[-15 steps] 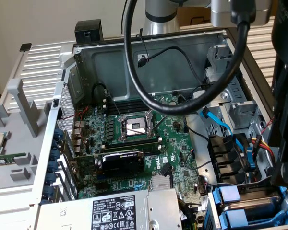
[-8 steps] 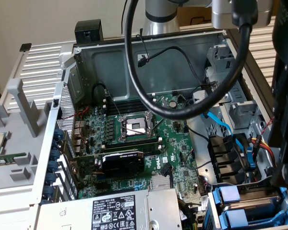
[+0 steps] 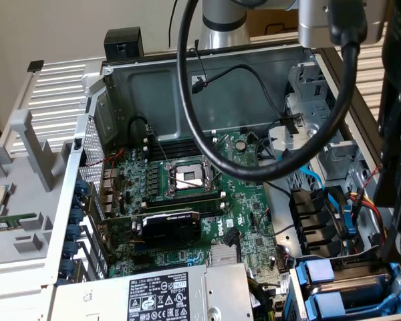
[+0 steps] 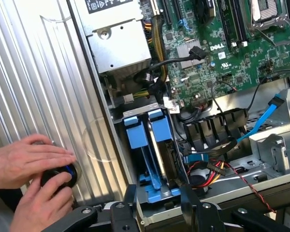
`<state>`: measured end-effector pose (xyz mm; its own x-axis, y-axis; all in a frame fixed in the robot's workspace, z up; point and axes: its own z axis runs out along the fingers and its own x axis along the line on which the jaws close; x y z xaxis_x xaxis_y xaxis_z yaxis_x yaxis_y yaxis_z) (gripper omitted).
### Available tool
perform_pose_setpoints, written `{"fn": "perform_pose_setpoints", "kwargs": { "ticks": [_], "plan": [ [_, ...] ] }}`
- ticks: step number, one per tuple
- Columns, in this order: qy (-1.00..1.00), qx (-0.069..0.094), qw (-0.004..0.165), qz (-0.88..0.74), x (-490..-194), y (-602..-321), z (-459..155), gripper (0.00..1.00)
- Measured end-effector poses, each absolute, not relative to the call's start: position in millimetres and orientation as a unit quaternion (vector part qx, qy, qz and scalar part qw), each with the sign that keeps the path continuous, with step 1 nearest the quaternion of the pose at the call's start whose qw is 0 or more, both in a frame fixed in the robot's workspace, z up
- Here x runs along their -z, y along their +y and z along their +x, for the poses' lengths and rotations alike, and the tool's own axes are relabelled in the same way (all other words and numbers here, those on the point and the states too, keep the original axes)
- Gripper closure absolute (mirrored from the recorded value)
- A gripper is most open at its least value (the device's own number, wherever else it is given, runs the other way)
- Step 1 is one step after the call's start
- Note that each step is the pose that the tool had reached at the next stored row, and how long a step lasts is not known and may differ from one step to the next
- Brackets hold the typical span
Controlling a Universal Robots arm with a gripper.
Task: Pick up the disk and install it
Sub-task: 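Insert the first disk wire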
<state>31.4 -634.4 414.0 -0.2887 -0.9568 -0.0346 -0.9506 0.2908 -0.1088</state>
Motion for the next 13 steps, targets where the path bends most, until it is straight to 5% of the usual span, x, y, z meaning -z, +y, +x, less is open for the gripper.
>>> {"fn": "perform_pose_setpoints", "kwargs": {
  "ticks": [13],
  "plan": [
    [0.799,0.032,0.048,-0.599,-410.8,-635.6,32.4,0.51]
  ]
}}
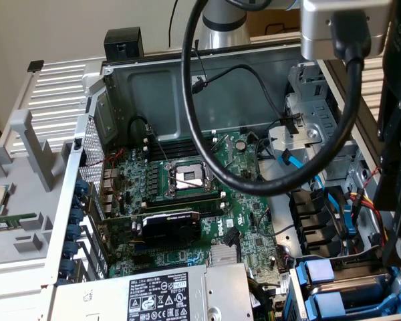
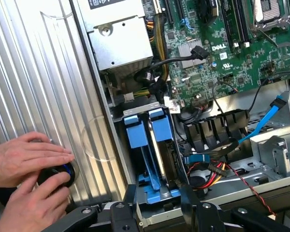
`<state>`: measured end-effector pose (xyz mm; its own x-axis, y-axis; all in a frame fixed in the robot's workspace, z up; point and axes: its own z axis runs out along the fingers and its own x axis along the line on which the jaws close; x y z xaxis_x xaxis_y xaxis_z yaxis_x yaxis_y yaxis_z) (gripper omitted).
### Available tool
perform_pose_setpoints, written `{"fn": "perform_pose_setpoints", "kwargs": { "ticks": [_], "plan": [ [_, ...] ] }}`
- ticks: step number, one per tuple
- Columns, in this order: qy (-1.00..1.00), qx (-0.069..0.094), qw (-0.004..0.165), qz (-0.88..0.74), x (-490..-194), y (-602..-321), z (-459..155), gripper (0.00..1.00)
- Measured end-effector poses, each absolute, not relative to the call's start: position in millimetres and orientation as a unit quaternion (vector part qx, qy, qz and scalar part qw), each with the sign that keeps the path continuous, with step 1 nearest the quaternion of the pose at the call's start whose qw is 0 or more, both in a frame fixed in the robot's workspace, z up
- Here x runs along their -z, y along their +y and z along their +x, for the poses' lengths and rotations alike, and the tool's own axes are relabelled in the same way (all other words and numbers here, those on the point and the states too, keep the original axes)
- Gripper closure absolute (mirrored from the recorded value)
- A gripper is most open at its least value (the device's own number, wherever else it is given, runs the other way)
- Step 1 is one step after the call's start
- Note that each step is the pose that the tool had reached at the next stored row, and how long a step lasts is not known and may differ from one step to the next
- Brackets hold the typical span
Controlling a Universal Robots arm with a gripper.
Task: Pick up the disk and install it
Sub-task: 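Insert the first disk wire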
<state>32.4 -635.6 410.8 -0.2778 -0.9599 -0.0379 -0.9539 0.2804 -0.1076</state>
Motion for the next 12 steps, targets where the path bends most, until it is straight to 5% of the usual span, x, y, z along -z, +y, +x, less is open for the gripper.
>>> {"fn": "perform_pose_setpoints", "kwargs": {
  "ticks": [12],
  "plan": [
    [0.781,0.03,0.049,-0.621,-409.9,-643.6,32.4,0.51]
  ]
}}
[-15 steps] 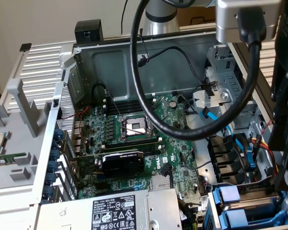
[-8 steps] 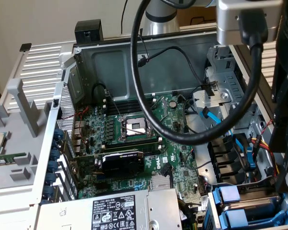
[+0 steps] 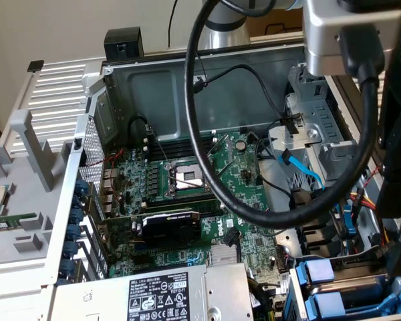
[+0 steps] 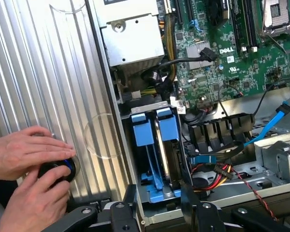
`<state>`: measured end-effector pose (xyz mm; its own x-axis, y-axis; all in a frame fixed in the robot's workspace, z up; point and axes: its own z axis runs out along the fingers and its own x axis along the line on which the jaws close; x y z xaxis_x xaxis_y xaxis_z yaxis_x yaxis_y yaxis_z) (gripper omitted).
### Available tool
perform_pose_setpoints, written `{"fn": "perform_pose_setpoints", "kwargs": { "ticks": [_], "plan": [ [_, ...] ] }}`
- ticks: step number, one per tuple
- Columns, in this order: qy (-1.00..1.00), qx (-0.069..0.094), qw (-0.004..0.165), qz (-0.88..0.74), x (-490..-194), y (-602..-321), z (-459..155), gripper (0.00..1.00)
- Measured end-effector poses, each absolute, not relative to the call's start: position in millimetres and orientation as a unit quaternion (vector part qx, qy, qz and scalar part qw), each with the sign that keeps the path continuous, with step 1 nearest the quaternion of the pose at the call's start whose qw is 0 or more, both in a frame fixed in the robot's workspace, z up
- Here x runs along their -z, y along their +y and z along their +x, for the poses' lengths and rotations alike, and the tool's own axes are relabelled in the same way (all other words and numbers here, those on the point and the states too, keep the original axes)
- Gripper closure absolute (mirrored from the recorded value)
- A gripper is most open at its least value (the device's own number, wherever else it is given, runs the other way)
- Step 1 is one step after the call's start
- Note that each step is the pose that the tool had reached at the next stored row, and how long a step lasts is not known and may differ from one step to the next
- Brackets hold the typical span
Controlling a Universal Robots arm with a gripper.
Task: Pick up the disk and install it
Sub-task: 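Insert the first disk wire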
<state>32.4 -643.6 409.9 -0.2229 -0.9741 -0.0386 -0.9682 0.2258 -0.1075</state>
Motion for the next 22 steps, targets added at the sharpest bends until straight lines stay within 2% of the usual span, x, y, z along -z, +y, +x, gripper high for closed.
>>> {"fn": "perform_pose_setpoints", "kwargs": {
  "ticks": [22],
  "plan": [
    [0.769,0.026,0.051,-0.636,-406.5,-649.4,34.9,0.51]
  ]
}}
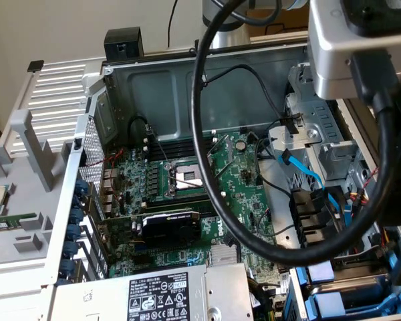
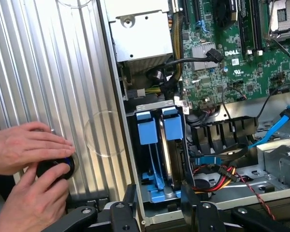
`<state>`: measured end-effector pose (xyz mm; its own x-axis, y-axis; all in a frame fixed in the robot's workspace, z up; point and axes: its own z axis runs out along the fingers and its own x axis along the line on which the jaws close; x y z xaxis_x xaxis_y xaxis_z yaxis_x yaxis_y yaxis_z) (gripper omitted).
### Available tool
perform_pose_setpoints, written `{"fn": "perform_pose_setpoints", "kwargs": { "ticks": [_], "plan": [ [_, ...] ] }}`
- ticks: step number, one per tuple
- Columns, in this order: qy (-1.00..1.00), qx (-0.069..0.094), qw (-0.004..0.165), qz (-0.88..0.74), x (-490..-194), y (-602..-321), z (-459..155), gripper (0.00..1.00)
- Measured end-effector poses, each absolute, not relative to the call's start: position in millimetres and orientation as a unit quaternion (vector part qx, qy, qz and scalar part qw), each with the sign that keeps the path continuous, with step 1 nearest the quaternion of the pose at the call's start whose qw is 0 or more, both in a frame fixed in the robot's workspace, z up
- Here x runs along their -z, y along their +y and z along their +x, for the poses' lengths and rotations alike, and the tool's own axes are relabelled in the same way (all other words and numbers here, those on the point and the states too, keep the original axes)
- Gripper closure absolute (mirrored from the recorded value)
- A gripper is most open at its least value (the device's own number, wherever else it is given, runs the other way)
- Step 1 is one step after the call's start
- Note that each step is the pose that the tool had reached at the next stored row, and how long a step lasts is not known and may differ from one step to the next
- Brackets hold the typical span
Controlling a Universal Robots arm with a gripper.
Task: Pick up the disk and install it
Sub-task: 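Insert the first disk wire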
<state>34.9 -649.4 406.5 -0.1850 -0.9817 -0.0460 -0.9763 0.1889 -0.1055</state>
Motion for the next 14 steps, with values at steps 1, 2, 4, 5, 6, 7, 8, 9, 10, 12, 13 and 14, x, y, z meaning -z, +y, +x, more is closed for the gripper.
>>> {"fn": "perform_pose_setpoints", "kwargs": {
  "ticks": [1,2,4,5,6,7,8,9,10,12,13,14],
  "plan": [
    [0.769,0.026,0.051,-0.636,-406.2,-649.4,35.3,0.51],
    [0.769,0.026,0.052,-0.636,-405.9,-649.4,35.8,0.51],
    [0.769,0.026,0.052,-0.636,-405.5,-649.4,36.0,0.51],
    [0.769,0.026,0.051,-0.636,-405.4,-649.4,36.2,0.51],
    [0.769,0.026,0.052,-0.636,-405.1,-649.4,36.2,0.51],
    [0.769,0.026,0.052,-0.636,-404.9,-649.4,36.3,0.51],
    [0.769,0.026,0.052,-0.636,-404.8,-649.4,36.3,0.51],
    [0.769,0.026,0.052,-0.637,-404.7,-649.4,36.4,0.51],
    [0.769,0.026,0.052,-0.636,-404.6,-649.4,36.4,0.51],
    [0.769,0.026,0.052,-0.636,-404.2,-649.4,36.4,0.51],
    [0.769,0.026,0.052,-0.637,-404.0,-649.4,36.4,0.51],
    [0.769,0.026,0.052,-0.637,-403.6,-649.4,36.4,0.51]
  ]
}}
